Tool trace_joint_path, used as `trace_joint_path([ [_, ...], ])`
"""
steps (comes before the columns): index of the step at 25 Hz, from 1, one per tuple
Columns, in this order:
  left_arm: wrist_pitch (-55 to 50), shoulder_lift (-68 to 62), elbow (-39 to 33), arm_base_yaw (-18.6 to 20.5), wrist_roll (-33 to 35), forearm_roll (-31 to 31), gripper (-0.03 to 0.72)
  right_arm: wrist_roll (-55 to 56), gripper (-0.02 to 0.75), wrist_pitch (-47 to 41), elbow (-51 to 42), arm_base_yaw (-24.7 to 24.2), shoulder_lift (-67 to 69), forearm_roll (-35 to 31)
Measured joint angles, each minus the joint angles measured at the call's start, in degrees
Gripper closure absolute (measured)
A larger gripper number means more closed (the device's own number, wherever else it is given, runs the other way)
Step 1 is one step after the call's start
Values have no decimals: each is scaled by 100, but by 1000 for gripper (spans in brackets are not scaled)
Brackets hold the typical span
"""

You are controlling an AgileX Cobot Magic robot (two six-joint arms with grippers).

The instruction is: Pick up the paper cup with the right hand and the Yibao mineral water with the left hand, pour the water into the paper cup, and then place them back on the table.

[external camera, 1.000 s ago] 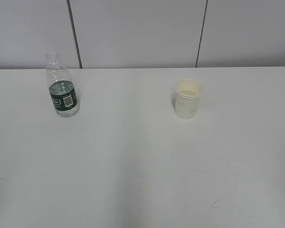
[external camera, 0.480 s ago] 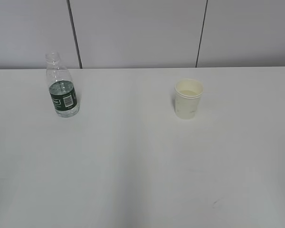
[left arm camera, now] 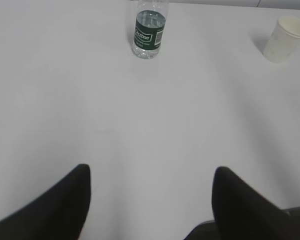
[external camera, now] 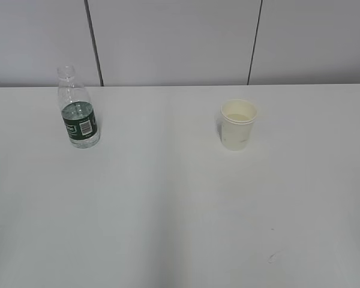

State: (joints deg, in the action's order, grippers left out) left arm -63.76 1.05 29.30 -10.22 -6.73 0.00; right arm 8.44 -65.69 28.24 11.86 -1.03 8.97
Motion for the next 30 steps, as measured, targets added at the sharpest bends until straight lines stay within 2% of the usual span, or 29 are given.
trace_joint_path([
  [30, 0, 0, 0, 0, 0, -37, 219, 0, 153, 0, 0, 0, 0, 0],
])
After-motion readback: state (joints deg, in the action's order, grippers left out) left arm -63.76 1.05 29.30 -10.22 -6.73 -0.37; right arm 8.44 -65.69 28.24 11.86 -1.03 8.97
